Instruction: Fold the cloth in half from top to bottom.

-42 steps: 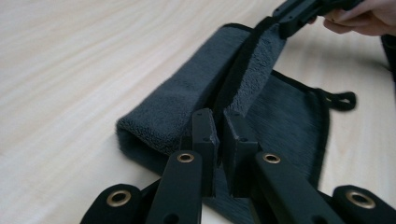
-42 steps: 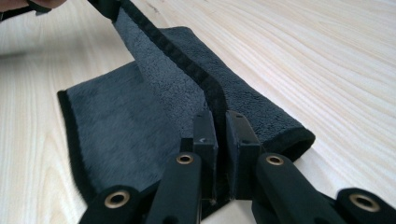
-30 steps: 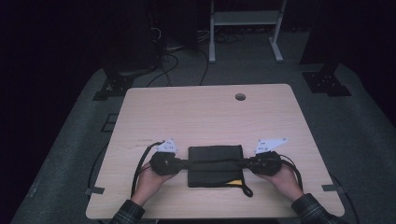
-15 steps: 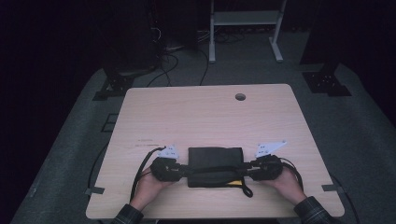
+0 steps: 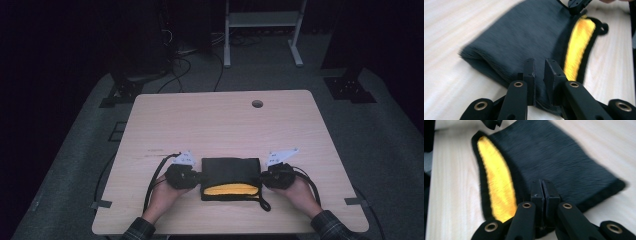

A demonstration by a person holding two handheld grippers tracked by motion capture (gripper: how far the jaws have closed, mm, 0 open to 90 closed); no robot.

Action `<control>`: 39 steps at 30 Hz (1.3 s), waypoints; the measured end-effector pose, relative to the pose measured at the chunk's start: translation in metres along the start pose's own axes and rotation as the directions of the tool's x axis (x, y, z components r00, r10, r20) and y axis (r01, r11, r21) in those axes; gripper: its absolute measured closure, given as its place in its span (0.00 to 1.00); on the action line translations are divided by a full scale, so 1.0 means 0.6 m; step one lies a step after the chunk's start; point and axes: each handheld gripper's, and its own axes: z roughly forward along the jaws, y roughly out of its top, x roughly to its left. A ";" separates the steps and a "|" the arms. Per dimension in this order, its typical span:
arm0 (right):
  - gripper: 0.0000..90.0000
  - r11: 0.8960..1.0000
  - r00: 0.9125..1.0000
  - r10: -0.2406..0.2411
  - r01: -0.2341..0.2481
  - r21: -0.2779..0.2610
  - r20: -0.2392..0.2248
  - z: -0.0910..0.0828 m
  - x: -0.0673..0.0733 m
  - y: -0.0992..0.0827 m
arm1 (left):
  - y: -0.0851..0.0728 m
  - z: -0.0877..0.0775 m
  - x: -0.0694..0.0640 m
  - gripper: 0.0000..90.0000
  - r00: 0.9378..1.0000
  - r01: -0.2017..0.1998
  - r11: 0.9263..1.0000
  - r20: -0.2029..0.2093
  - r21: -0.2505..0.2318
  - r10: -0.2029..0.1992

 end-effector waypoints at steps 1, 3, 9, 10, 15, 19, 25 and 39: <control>0.97 1.000 1.000 -0.006 0.006 0.006 -0.010 0.001 0.005 -0.001 | -0.005 -0.001 -0.006 0.87 1.000 0.000 1.000 0.011 0.003 0.000; 0.97 1.000 0.999 -0.019 0.019 0.015 -0.028 0.001 0.015 -0.005 | -0.011 -0.002 -0.014 0.87 1.000 0.001 1.000 0.025 0.011 -0.002; 0.95 0.996 0.997 -0.058 0.060 0.058 -0.042 -0.002 0.040 -0.024 | -0.027 0.006 -0.036 0.87 0.999 -0.009 0.998 0.039 0.061 0.007; 0.94 0.996 0.997 -0.063 0.066 0.068 -0.036 -0.002 0.043 -0.027 | -0.029 0.007 -0.036 0.86 0.999 -0.010 0.998 0.038 0.063 0.008; 0.82 0.997 0.998 -0.053 0.054 0.053 -0.021 -0.006 0.040 -0.030 | -0.026 0.008 -0.035 0.78 1.000 -0.011 0.998 0.014 0.064 0.010; 0.64 0.999 1.000 -0.023 0.022 0.022 0.016 -0.018 0.026 -0.032 | -0.022 -0.002 -0.030 0.62 1.000 -0.003 0.999 -0.018 0.046 0.004; 0.39 0.998 0.992 0.064 -0.062 -0.024 0.104 -0.035 0.000 -0.035 | -0.026 -0.017 -0.016 0.31 0.995 -0.001 1.000 -0.102 0.025 0.003; 0.12 0.977 0.932 0.215 -0.200 -0.081 0.291 -0.079 -0.035 -0.066 | -0.081 -0.079 0.018 0.01 0.955 0.054 0.999 -0.292 -0.005 -0.053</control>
